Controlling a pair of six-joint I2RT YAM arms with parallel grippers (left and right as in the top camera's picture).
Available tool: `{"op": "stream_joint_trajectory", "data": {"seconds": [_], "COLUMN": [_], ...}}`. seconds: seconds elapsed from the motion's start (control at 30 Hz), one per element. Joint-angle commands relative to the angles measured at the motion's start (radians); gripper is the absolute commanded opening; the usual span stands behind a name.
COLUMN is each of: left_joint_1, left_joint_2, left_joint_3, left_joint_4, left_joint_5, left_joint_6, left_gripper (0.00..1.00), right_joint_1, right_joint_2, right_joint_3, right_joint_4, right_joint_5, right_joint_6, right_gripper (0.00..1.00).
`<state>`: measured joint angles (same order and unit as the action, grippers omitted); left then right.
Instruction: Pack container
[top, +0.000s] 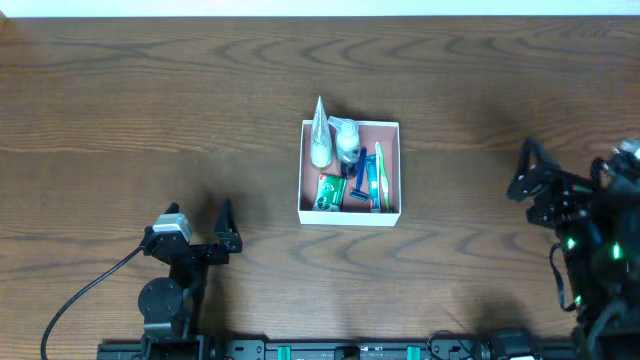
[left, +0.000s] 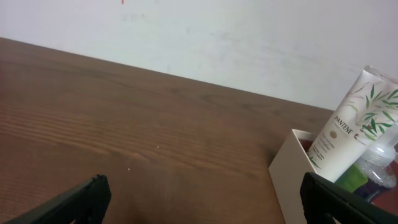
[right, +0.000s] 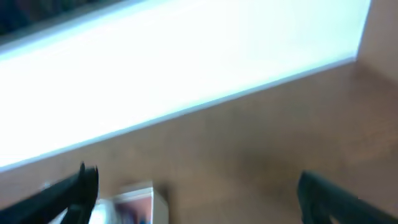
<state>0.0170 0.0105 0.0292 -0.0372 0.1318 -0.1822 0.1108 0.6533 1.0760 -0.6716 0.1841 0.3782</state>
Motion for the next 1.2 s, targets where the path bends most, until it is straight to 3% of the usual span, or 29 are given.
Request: {"op": "stream_joint_trajectory", "data": {"seconds": [0.0,0.17,0.37,0.7,1.17], "left_joint_1": [0.004,0.004,0.004,0.004,0.004], "left_joint_2": [-0.006,-0.006,-0.006,-0.006,-0.006], "left_joint_3": [-0.025,-0.025,-0.025,-0.025,-0.025], "left_joint_4": [-0.021,-0.021,-0.021,-0.021,-0.021], "left_joint_5": [0.014,0.014,0.014,0.014,0.014], "left_joint_6": [0.013,0.013,0.013,0.013,0.013], "left_gripper": [0.98,0.98,0.98,0.98,0.98], "right_joint_1": [0.002,0.000,-0.033,-0.089,-0.088], "right_joint_2": [-0.117,-0.257,-0.379,-0.581,-0.641], "right_joint_3": [-0.189,-0.478,-0.735,-0.972,-1.070], "right_joint_4": [0.179,0.494,0.666,0.707,0.668], "right_joint_5": [0.051,0.037,-0.113,-0.151,-0.151], "right_joint_6": [-0.069,-0.119,-0.218,-0.219,-0.235], "right_gripper": [0.99,0.99,0.99,0.99,0.99]}}
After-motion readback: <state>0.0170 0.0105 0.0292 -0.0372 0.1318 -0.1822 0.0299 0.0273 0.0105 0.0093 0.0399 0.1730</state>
